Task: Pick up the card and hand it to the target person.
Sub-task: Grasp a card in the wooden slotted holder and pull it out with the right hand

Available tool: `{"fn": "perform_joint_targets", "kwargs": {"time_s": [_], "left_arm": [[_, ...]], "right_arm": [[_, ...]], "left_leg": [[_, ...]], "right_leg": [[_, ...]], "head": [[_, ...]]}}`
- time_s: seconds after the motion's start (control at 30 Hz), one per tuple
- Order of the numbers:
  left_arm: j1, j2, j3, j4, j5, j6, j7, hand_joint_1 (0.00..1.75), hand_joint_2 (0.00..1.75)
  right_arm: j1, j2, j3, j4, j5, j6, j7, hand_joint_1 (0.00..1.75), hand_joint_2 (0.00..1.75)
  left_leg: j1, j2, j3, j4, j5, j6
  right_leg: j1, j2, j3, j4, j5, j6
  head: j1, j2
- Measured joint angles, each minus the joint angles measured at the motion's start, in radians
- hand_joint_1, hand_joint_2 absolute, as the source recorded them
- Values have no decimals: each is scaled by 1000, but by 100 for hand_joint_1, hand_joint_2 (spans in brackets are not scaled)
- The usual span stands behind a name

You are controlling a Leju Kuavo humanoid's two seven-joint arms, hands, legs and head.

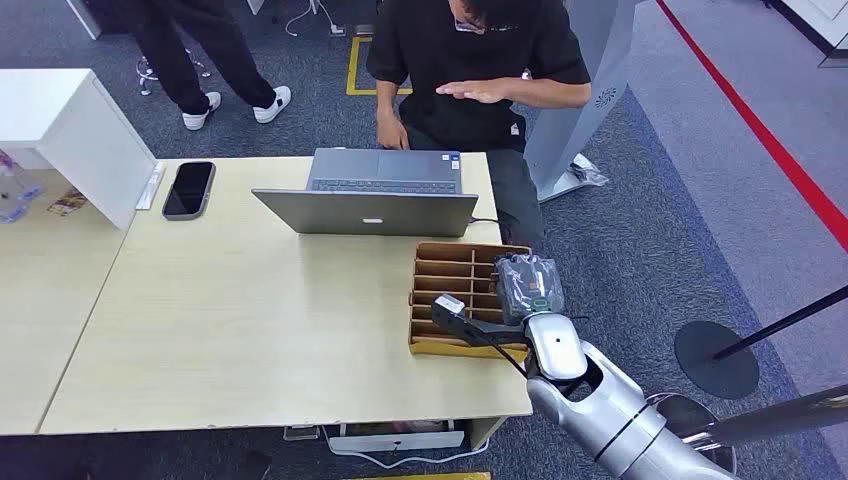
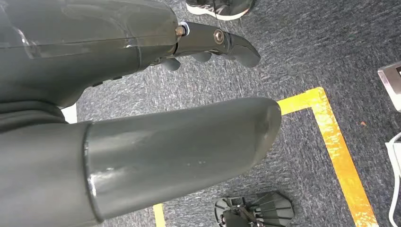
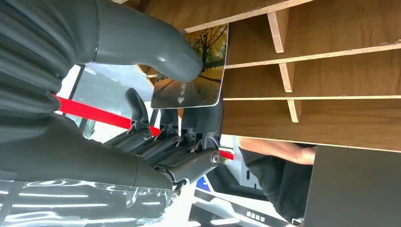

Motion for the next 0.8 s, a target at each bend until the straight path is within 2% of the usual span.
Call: {"fn": "perform_joint_targets", "kwargs": {"time_s": [0.8], "left_arm": [[1, 0, 0, 0, 0, 1, -3, 0, 0]], "right_arm": [[-4, 0, 0, -7, 33, -6, 0, 133, 175]], "left_leg": [[0, 0, 1, 0, 0, 0]], "right_leg": [[0, 0, 0, 0, 0, 0]], "head": [[0, 0]]}}
